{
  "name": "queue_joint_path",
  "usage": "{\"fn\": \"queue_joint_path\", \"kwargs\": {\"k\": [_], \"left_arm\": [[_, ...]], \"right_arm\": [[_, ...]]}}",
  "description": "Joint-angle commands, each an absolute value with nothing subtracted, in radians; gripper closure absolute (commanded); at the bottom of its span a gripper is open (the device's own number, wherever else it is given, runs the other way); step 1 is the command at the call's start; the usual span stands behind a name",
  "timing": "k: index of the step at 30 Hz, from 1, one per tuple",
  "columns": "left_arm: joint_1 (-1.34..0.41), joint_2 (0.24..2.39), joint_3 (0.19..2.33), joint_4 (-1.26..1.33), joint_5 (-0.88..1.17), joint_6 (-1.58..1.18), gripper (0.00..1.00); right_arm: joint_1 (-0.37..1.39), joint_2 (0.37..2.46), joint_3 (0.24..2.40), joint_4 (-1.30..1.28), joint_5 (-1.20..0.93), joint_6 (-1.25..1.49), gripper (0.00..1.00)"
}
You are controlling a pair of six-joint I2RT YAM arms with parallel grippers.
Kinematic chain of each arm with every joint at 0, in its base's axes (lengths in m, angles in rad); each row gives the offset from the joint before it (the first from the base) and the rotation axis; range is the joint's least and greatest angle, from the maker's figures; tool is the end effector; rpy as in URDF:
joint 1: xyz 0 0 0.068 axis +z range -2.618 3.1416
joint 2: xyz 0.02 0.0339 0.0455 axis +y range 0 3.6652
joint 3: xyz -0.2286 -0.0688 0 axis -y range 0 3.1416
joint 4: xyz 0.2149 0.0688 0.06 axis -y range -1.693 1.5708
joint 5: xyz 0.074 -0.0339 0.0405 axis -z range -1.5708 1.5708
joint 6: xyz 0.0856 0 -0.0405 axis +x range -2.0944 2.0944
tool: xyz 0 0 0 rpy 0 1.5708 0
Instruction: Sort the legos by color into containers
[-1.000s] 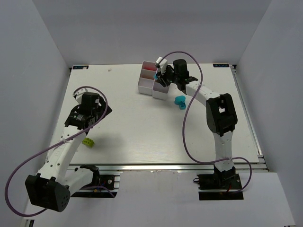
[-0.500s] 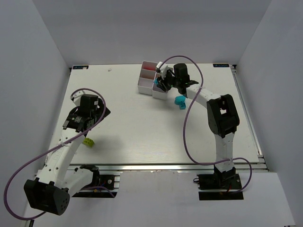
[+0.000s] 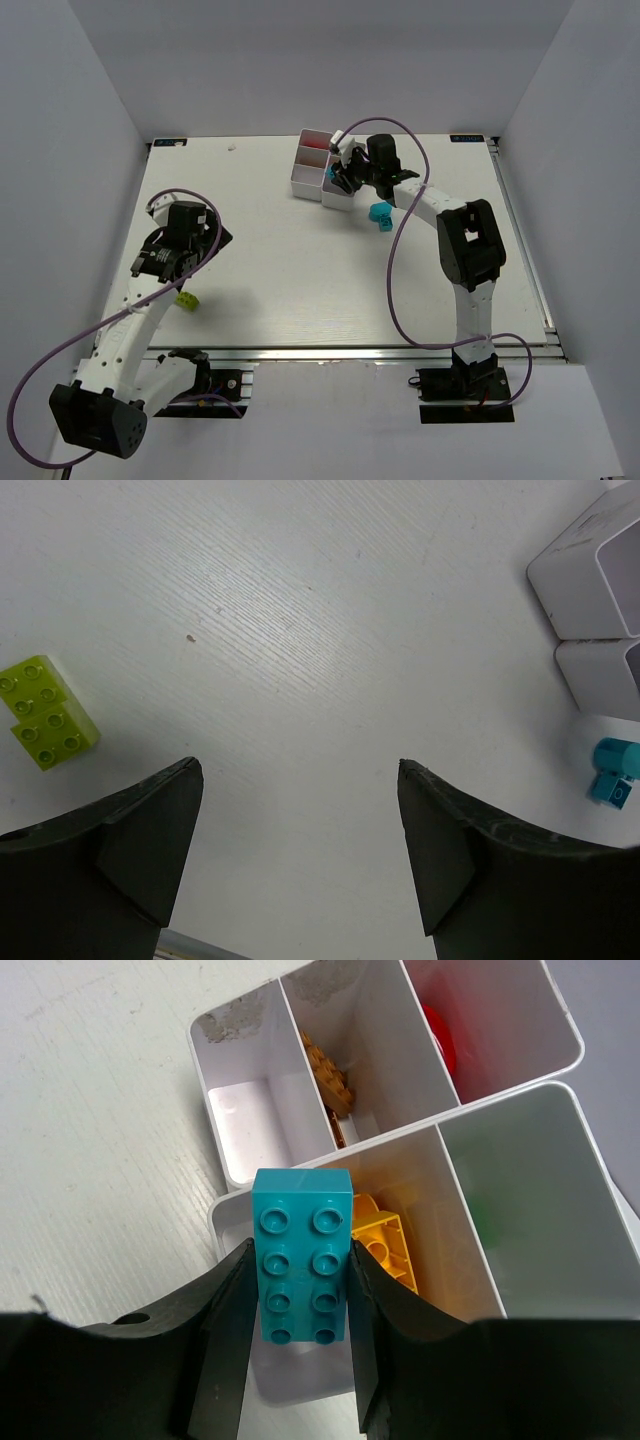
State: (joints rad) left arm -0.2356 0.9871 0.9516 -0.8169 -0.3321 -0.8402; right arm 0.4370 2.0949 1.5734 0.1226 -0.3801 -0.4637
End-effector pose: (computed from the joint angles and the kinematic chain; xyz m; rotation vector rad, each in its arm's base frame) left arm 0.2135 -0.0226 0.2400 -0.8448 2.2097 -0.1144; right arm 0.4324 0.2370 0.1968 -1.0678 1.6394 0.3561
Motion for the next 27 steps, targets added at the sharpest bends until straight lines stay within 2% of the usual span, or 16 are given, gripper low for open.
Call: {"fn": "queue_joint_path", "kwargs": {"k": [1, 4, 8, 12, 20, 22, 23, 26, 27], "left_arm": [[-0.232, 0.959, 0.94, -0.83, -0.345, -0.851, 0.11], [-0.232, 0.956, 0.934, -0.827, -0.341, -0.854, 0.11], [-0.232, 0.953, 0.927, -0.821, -0.336, -0.859, 0.11], [-0.232, 0.95, 0.927, -0.819, -0.333, -0.861, 0.11], [-0.232, 0.94, 0.936, -0.819, -0.333, -0.864, 0.11], [-0.23, 0.937, 0.934, -0.827, -0.339, -0.886, 0.09], [-0.232, 0.931, 0.928, -0.83, -0.344, -0.899, 0.02], [-0.23, 0.923, 0.899, -0.833, -0.345, -0.946, 0.02], [-0.23, 0.925, 0.891, -0.83, -0.33, -0.956, 0.02]], "right_arm": [[0.434, 2.08, 1.563, 0.132, -0.388, -0.471, 0.65], [0.434, 2.077, 1.556, 0.12, -0.388, -0.474, 0.6], [0.434, 2.069, 1.537, 0.12, -0.382, -0.486, 0.46], [0.436, 2.062, 1.531, 0.123, -0.377, -0.489, 0.36], [0.434, 1.996, 1.517, 0.12, -0.391, -0.466, 0.35], [0.436, 1.948, 1.503, 0.109, -0.4, -0.462, 0.34], [0.436, 1.933, 1.499, 0.101, -0.4, -0.474, 0.34], [0.434, 1.856, 1.457, 0.069, -0.377, -0.497, 0.2], [0.428, 1.818, 1.444, 0.066, -0.338, -0.482, 0.11]]}}
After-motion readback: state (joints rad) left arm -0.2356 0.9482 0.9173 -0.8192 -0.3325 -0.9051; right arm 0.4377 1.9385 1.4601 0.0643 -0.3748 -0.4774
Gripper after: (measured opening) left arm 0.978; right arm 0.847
